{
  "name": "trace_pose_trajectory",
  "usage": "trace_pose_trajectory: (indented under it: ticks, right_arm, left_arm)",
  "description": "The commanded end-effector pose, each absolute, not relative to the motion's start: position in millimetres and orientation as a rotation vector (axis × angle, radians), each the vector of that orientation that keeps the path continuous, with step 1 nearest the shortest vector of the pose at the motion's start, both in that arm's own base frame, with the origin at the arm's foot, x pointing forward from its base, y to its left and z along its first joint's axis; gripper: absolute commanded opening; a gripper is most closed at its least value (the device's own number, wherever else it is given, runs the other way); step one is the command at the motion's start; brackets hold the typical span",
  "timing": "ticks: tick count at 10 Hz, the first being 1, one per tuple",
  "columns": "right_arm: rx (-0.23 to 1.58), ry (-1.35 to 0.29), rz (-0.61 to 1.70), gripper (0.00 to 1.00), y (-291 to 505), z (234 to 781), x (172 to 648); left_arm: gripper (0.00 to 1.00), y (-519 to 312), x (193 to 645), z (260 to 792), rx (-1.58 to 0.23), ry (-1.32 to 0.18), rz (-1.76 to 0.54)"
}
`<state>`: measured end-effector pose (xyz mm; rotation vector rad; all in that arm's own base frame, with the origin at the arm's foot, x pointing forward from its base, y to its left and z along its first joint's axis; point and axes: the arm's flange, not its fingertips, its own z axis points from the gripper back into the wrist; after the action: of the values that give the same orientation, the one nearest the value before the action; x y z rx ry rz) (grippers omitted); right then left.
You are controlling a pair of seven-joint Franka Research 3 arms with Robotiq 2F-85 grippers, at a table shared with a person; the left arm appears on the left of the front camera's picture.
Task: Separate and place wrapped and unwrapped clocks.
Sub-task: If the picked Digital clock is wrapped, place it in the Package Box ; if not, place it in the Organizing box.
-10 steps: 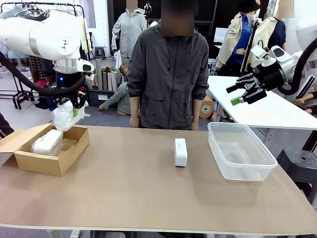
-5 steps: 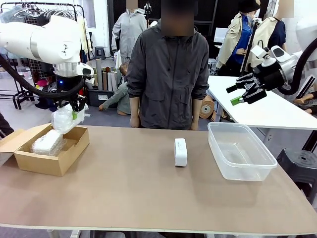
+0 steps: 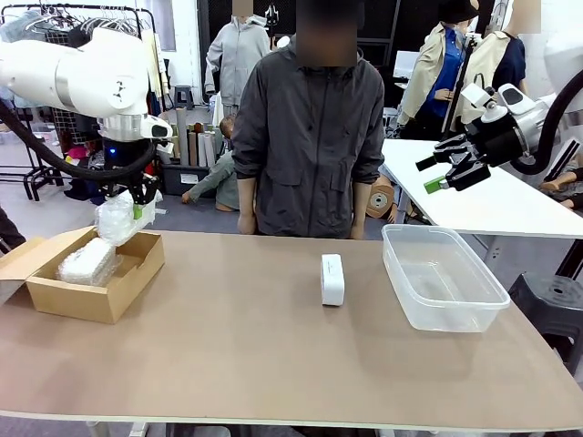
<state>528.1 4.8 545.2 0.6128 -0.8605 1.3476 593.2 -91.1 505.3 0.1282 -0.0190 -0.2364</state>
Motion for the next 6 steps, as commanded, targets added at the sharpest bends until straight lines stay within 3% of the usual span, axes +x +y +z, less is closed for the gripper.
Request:
trace_pose_trajectory:
  ticks: [1,6]
  right_arm:
    - [0.614,-0.864,1.35,1.0,5.8,546.8,526.6]
    - [0.614,-0.864,1.35,1.0,5.8,546.8,526.6]
  left_arm:
    - [0.0,-77.3,605.0,497.2,0.138,-0.084,-0.228]
    - [0.0,-55.5,616.3,468.3,0.105,-0.088,-0.155]
